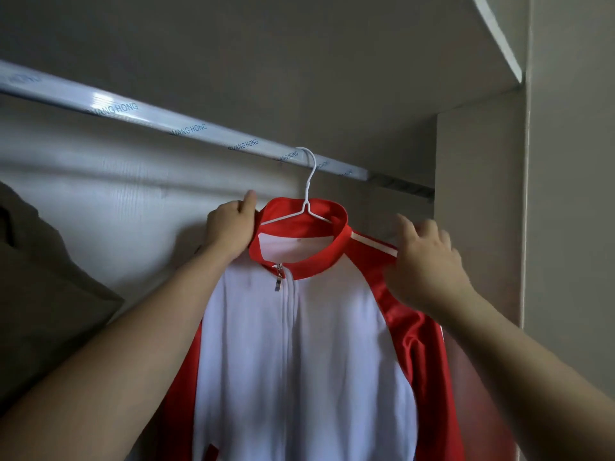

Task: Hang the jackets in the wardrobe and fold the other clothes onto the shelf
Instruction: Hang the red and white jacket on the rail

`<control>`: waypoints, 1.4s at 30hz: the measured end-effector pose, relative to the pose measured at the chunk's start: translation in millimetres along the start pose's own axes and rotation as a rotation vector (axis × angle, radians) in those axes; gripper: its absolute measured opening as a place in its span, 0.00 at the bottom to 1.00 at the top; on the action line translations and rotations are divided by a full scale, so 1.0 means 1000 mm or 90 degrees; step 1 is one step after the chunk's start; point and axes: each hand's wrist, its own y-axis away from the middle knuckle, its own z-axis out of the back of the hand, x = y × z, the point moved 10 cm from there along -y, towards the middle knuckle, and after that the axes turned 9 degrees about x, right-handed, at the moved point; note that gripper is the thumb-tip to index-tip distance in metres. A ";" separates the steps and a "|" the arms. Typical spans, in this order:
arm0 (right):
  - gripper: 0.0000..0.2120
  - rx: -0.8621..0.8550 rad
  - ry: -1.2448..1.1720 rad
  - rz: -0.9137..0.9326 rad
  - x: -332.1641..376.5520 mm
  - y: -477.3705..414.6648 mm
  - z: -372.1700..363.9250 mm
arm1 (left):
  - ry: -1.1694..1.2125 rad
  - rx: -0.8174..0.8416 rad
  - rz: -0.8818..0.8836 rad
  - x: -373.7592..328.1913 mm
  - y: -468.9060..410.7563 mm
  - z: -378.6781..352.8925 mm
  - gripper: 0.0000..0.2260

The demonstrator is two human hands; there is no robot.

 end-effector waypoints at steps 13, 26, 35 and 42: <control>0.12 0.315 -0.216 -0.053 0.080 -0.099 -0.011 | -0.277 0.300 0.118 -0.030 -0.014 -0.004 0.01; 0.09 0.025 -0.672 -0.152 0.033 -0.139 -0.003 | 0.416 0.199 0.260 -0.010 -0.016 -0.010 0.09; 0.16 -0.081 -0.377 -0.016 0.004 -0.081 -0.031 | 0.382 0.190 0.097 0.031 0.005 -0.006 0.17; 0.15 -0.171 -0.116 0.159 0.028 -0.065 -0.033 | 0.238 0.249 -0.084 0.031 0.013 -0.008 0.04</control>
